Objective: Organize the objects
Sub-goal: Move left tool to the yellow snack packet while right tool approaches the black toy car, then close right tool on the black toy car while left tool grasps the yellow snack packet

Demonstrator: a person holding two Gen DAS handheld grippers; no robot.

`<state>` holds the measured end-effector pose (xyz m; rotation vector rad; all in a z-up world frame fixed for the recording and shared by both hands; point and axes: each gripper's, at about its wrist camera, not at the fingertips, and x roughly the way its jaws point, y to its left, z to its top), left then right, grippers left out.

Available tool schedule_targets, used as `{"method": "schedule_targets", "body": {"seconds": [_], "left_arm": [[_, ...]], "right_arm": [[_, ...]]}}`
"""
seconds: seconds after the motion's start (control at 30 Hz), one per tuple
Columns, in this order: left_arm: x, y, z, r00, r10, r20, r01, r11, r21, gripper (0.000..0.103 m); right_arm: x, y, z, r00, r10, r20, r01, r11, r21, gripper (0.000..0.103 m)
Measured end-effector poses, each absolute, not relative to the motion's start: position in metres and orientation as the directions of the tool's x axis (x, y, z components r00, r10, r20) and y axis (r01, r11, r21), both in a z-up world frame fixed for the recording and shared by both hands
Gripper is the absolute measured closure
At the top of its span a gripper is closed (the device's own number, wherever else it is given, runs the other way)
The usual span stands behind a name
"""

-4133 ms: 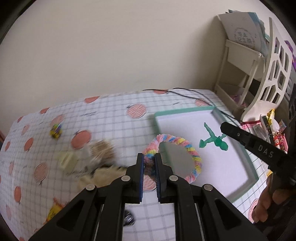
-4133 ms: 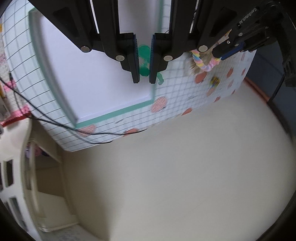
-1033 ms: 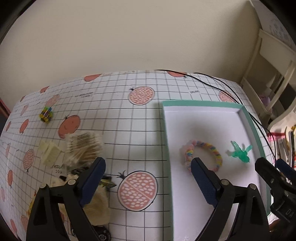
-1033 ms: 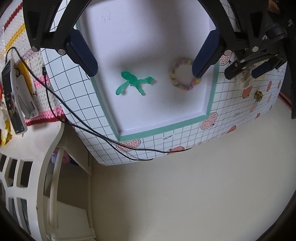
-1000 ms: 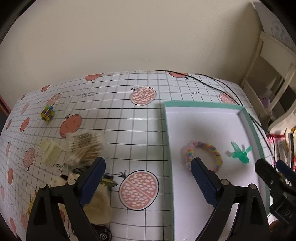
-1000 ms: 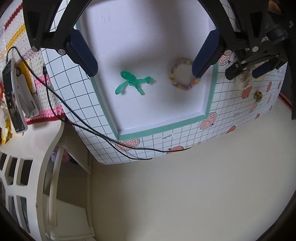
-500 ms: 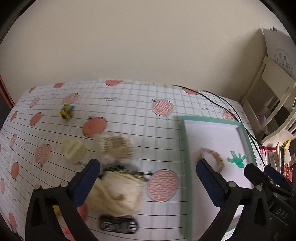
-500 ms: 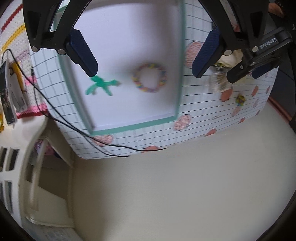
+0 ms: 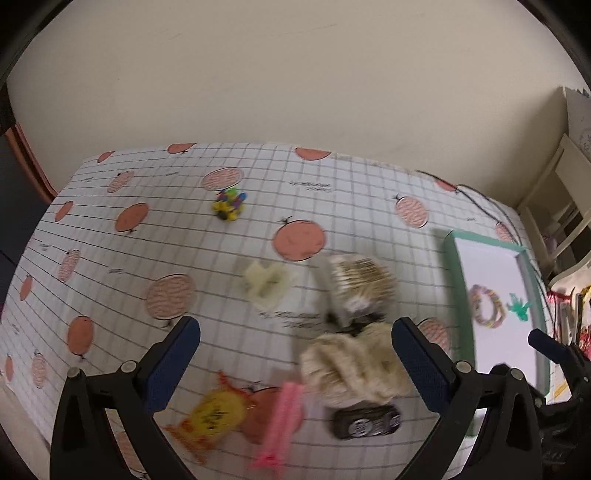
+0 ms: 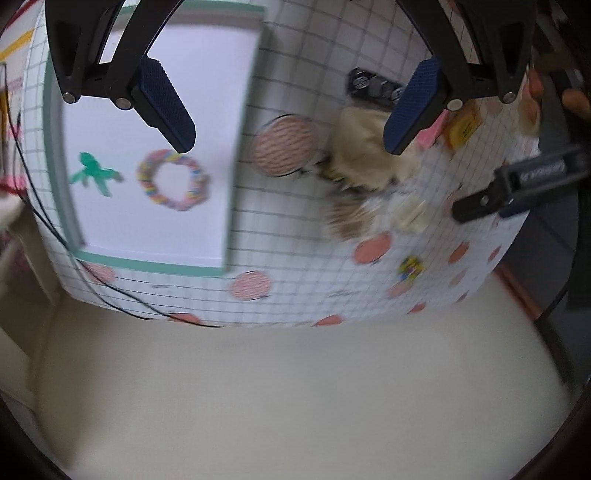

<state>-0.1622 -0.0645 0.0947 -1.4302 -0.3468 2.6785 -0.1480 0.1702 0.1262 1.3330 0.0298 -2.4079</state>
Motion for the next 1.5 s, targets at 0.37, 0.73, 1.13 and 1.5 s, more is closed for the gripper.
{"method": "schedule_targets", "body": {"seconds": [0.37,0.73,1.13,1.5], "left_arm": [[-0.155,-0.103,0.054,-0.424,0.196,-0.884,-0.067,-0.98,-0.185,0.0],[-0.155,-0.105,0.002,-0.263,0.228,-0.938,-0.192,-0.965,-0.18,0.0],[-0.155,-0.106,-0.032,-0.168,0.202,-0.965,-0.257,-0.954,-0.155,0.0],[-0.153,-0.103,-0.043,-0.137,0.205,-0.969,-0.312,-0.937,-0.154,0.006]], "right_arm": [[-0.132,0.118,0.099,-0.37,-0.344,-0.863,0.433,-0.886,0.167,0.0],[-0.126,0.086,0.059,-0.265,-0.301,-0.916,0.474,-0.868,0.148,0.0],[-0.127,0.069,0.027,-0.209,-0.238,-0.948,0.513,-0.852,0.101,0.0],[-0.126,0.061,0.017,-0.221,-0.188,-0.957,0.552,-0.833,0.036,0.001]]}}
